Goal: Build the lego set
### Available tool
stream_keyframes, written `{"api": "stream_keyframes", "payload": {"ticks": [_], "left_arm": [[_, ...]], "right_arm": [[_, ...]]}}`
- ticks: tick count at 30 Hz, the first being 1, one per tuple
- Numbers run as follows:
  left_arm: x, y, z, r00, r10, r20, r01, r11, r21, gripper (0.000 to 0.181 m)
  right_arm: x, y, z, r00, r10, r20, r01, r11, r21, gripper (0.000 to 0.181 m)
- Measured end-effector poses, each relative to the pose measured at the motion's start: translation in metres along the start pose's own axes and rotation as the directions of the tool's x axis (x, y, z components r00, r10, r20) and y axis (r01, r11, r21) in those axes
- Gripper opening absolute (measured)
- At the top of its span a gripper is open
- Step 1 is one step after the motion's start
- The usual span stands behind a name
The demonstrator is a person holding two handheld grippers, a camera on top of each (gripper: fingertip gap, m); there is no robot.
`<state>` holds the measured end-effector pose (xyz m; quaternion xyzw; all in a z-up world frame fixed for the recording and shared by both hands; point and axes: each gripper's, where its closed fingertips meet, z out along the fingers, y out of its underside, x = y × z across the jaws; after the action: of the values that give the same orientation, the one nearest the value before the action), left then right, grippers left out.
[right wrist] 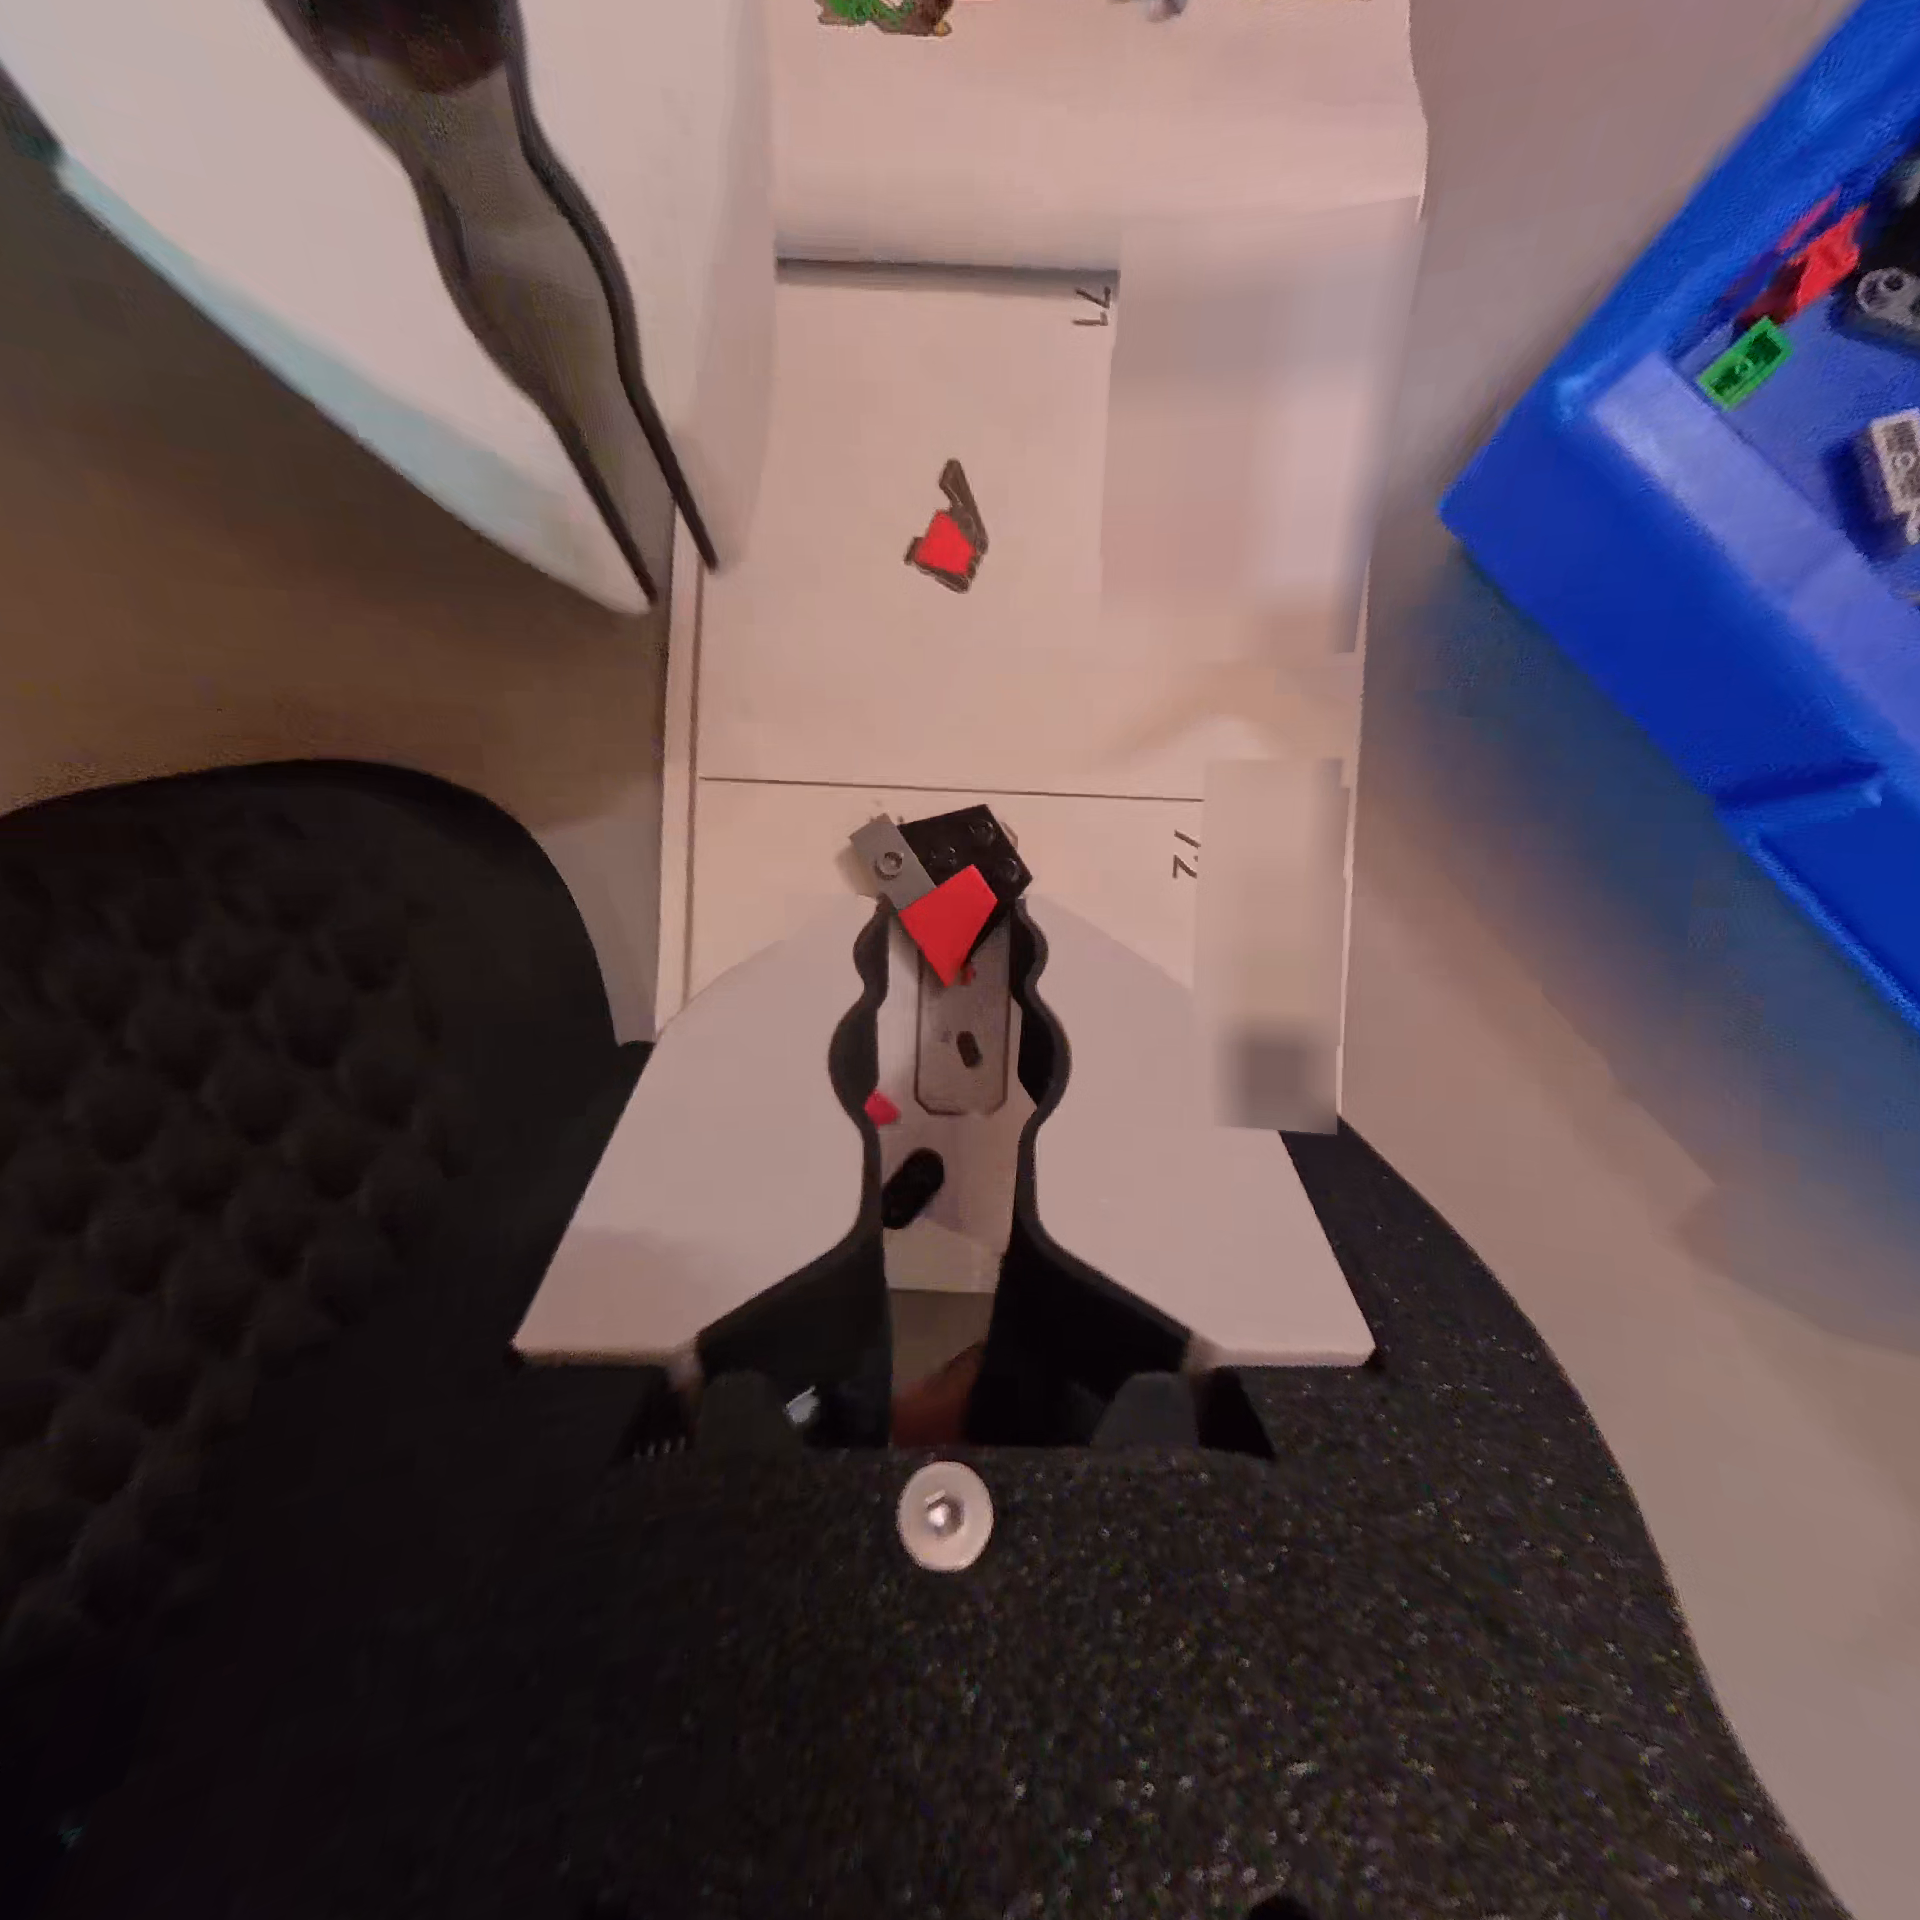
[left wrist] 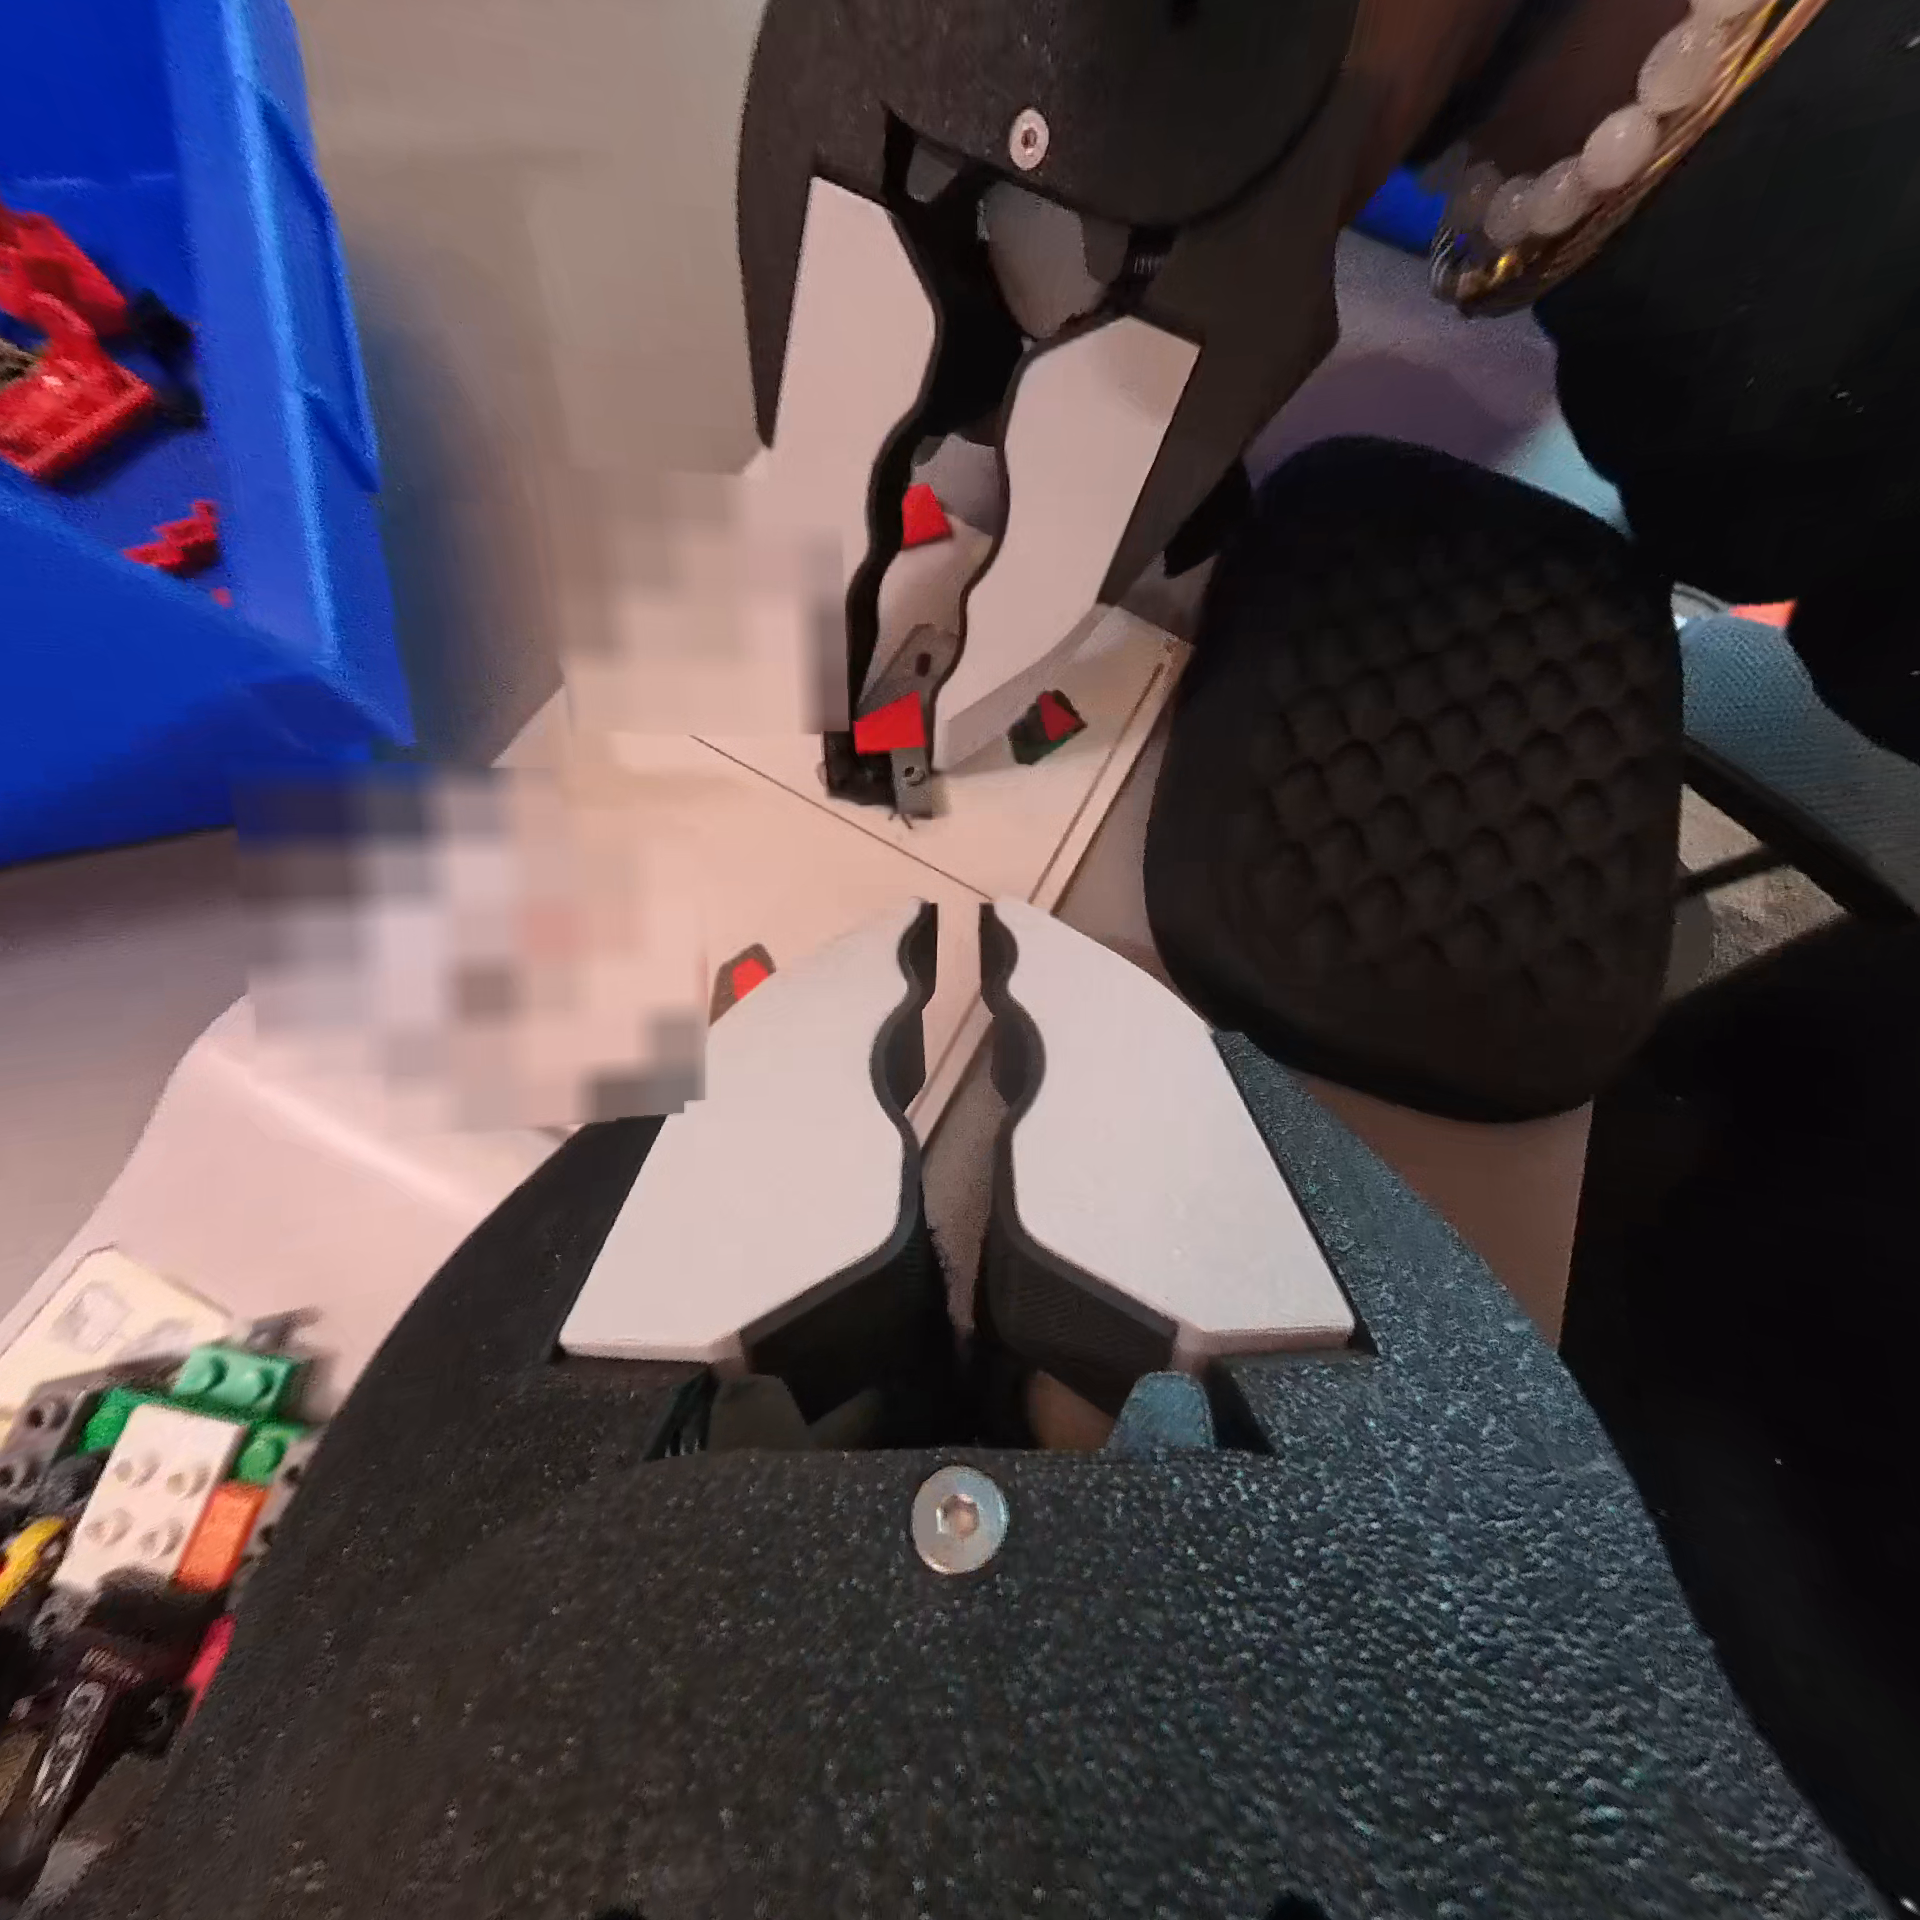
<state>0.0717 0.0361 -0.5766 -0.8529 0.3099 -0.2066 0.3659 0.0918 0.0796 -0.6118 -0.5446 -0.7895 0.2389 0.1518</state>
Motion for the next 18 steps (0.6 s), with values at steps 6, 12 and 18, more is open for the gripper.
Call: {"api": "stream_keyframes", "payload": {"ticks": [6,12,18], "left_arm": [[0.002,0.004,0.015,0.999,0.045,0.002,-0.045,0.998,-0.033,0.007],[-0.013,0.014,0.020,0.991,0.088,0.102,-0.076,0.991,-0.114,0.000],[-0.023,0.027,0.020,0.985,0.080,0.155,-0.049,0.980,-0.195,0.000]], "right_arm": [[-0.006,0.010,-0.028,0.984,0.143,-0.109,-0.135,0.988,0.077,0.031],[-0.020,0.051,-0.040,0.920,0.330,-0.211,-0.323,0.944,0.067,0.025],[-0.021,0.049,-0.030,0.916,0.342,-0.210,-0.337,0.940,0.063,0.029]]}}
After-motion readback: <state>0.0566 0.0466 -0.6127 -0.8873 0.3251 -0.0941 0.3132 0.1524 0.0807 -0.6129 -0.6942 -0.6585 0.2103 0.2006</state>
